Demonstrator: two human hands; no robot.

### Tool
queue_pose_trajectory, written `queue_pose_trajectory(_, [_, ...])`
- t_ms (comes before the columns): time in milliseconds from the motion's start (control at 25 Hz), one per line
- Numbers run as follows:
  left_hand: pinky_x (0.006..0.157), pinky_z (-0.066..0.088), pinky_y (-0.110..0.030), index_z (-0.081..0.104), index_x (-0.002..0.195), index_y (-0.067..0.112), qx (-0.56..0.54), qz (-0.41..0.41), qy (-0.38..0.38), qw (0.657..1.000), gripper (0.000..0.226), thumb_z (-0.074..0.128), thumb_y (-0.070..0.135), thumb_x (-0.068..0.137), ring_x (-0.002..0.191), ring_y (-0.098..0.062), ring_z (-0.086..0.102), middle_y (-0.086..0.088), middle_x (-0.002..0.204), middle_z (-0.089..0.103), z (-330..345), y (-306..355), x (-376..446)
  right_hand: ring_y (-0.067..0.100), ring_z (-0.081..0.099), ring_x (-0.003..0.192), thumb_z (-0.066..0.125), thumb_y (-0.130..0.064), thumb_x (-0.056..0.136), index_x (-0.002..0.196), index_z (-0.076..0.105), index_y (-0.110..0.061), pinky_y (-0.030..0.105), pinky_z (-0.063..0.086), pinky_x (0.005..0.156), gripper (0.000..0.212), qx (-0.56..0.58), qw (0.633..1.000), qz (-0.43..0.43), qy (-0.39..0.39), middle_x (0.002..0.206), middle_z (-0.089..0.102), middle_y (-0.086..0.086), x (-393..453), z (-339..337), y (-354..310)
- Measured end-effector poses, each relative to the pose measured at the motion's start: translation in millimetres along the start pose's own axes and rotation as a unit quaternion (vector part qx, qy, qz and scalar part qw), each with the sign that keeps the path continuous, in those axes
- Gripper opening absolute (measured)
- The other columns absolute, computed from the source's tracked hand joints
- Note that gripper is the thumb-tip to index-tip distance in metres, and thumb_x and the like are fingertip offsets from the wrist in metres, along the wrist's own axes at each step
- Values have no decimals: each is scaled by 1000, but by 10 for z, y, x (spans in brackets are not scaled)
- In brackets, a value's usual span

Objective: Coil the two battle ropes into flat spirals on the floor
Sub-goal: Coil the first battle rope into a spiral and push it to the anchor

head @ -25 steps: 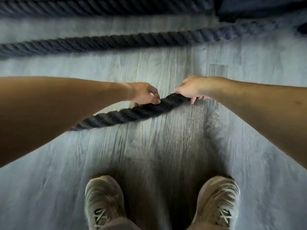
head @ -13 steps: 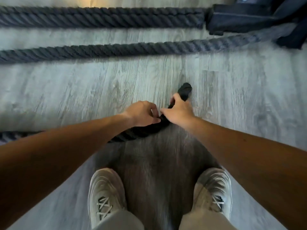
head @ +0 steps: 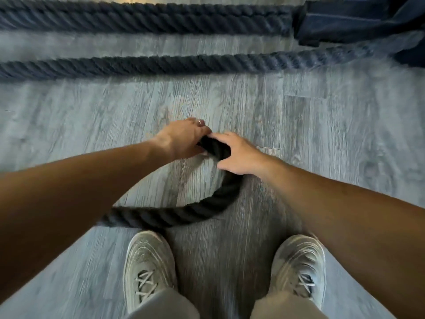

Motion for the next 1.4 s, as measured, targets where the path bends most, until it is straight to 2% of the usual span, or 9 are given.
queue_pose_trajectory(240, [85, 49, -33, 62, 118, 13, 34, -19, 57, 998, 48, 54, 53, 93, 98, -23, 62, -6, 107, 65, 45, 108, -62, 26, 55, 119, 72, -60, 80, 149, 29, -20, 37, 50, 91, 91, 16, 974, 180, 136, 142, 45, 5, -707, 50, 387])
queue_pose_trajectory(360, [84, 53, -39, 57, 118, 15, -14, -38, 54, 998, 52, 53, 59, 92, 83, -23, 63, -5, 91, 65, 100, 42, -129, 21, 72, 75, 67, -56, 87, 144, 19, -33, 38, 62, 66, 78, 144, 956, 229, 118, 112, 60, 0, -907, 518, 312])
queue_pose_trajectory(440, [77, 51, -39, 48, 127, 19, -81, -82, 76, 990, 55, 57, 58, 89, 84, -29, 66, -8, 92, 69, 129, 39, -199, 21, 72, 58, 66, -44, 92, 143, 19, -37, 40, 62, 58, 69, 242, 925, 257, 143, 113, 62, 3, -834, 472, 351])
queue_pose_trajectory(600, [63, 42, -32, 41, 129, 29, -256, -232, 98, 933, 58, 58, 65, 86, 77, -28, 67, -1, 82, 69, 373, 244, -468, 18, 67, 87, 69, -40, 92, 130, 42, -28, 36, 60, 73, 49, 85, 962, 145, 215, 113, 64, -1, -533, -253, 463])
queue_pose_trajectory(760, [77, 47, -30, 29, 143, 23, -445, -304, 58, 840, 85, 69, 63, 79, 100, -26, 67, 0, 100, 69, 646, 615, -499, 23, 58, 107, 67, -41, 94, 124, 55, -22, 39, 51, 89, 37, -12, 961, 56, 272, 115, 63, 0, -519, -529, 551])
queue_pose_trajectory(840, [87, 49, -34, 24, 148, 20, -451, -304, 36, 839, 91, 68, 61, 81, 110, -29, 64, -8, 117, 68, 655, 642, -431, 25, 45, 128, 63, -46, 94, 139, 48, -26, 35, 42, 101, 51, 34, 958, 75, 274, 135, 53, 2, -616, -387, 645])
queue_pose_trajectory(960, [92, 52, -40, 29, 147, 17, -429, -301, 27, 851, 86, 67, 61, 82, 110, -31, 64, -9, 118, 67, 621, 632, -389, 25, 3, 152, 66, -66, 78, 157, 22, -33, 45, 26, 115, 96, 6, 973, 79, 219, 167, -4, -3, -857, 109, 645])
queue_pose_trajectory(1120, [82, 54, -37, 40, 136, 22, -426, -302, 10, 853, 71, 62, 64, 83, 96, -26, 67, 2, 95, 64, 581, 600, -389, 34, -14, 152, 58, -94, 52, 150, 39, -29, 64, 22, 115, 119, -81, 971, 94, 206, 163, -29, -5, -948, 314, 609])
queue_pose_trajectory(1400, [74, 60, -41, 58, 102, 15, -441, -265, -54, 856, 43, 48, 57, 97, 62, -19, 73, -4, 66, 74, 370, 291, -156, 40, -8, 149, 71, -76, 65, 111, 57, -39, 66, 20, 115, 61, -71, 961, 97, 250, 164, -25, 4, -896, 290, 547])
Point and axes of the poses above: each hand's wrist, its own x-axis towards the middle knuckle, its own z-axis out of the palm, y = z × x, the point moved 7 cm from there along x, towards the middle knuckle
